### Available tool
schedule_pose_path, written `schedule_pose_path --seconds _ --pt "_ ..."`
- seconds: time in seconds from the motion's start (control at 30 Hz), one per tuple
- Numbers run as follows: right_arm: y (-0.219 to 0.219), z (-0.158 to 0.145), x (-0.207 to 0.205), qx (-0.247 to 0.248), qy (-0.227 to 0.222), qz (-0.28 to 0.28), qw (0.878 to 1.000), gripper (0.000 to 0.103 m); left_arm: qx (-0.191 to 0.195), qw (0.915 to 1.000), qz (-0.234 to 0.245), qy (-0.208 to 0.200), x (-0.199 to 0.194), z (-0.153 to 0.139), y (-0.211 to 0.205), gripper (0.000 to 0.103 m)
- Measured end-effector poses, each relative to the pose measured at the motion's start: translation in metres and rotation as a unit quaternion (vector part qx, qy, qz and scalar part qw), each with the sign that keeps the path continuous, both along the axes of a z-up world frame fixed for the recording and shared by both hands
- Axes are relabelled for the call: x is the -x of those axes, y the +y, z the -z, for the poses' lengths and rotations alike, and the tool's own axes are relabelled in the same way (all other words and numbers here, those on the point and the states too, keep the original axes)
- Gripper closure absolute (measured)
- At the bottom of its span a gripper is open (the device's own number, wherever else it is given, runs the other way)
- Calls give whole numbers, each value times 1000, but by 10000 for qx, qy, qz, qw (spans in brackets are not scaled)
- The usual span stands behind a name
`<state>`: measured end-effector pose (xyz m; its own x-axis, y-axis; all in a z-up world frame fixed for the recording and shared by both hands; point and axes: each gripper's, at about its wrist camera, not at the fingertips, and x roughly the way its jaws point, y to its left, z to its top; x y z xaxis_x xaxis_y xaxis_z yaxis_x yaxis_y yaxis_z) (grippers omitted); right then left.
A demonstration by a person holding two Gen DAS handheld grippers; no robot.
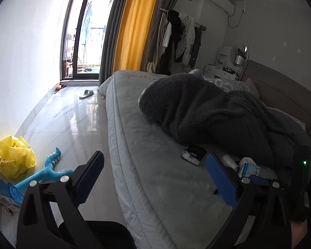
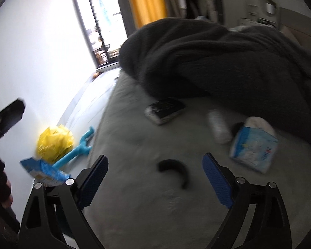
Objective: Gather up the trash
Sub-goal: 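Move both tools back over the bed toward the remaining trash, then close the right tool on the blue tissue packet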
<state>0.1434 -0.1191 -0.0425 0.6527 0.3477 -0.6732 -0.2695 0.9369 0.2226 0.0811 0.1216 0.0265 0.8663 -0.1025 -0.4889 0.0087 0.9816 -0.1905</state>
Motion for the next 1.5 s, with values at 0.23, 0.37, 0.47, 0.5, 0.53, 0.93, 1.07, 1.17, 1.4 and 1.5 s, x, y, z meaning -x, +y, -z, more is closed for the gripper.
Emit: schedule_pose_path --seconds 0.23,0.37,0.47,0.5,0.53,0.93,1.07,1.17,1.4,1.5 --pt "-47 9 -19 -299 252 918 9950 10 -109 9996 234 142 -16 13 -22 3" --pt "-61 15 -24 -212 303 1320 9906 10 -227 9987 399 228 -22 19 -33 3" --pt "-68 23 -27 -161 378 1515 9876 10 -233 9977 561 302 -28 24 -42 3" --pt "-72 27 -28 -155 424 1570 9866 10 -238 9973 611 320 -30 25 -44 3" --pt "-75 30 -29 -143 471 1610 9857 10 -247 9969 670 332 -32 26 -47 3" --pt "-89 54 -54 143 745 1863 9796 10 -220 9890 1309 648 -53 47 -74 3" --pt "-97 57 -58 69 761 1921 9784 10 -298 9850 1504 797 -59 55 -85 3" --pt "-106 60 -56 -33 809 1920 9781 10 -352 9825 1610 871 -61 60 -93 3" --pt "-123 63 -53 -167 830 1835 9794 18 -574 9775 1752 1025 -63 70 -114 3" --pt "-132 60 -52 -102 795 1813 9802 32 -573 9763 1785 1084 -65 74 -120 3"
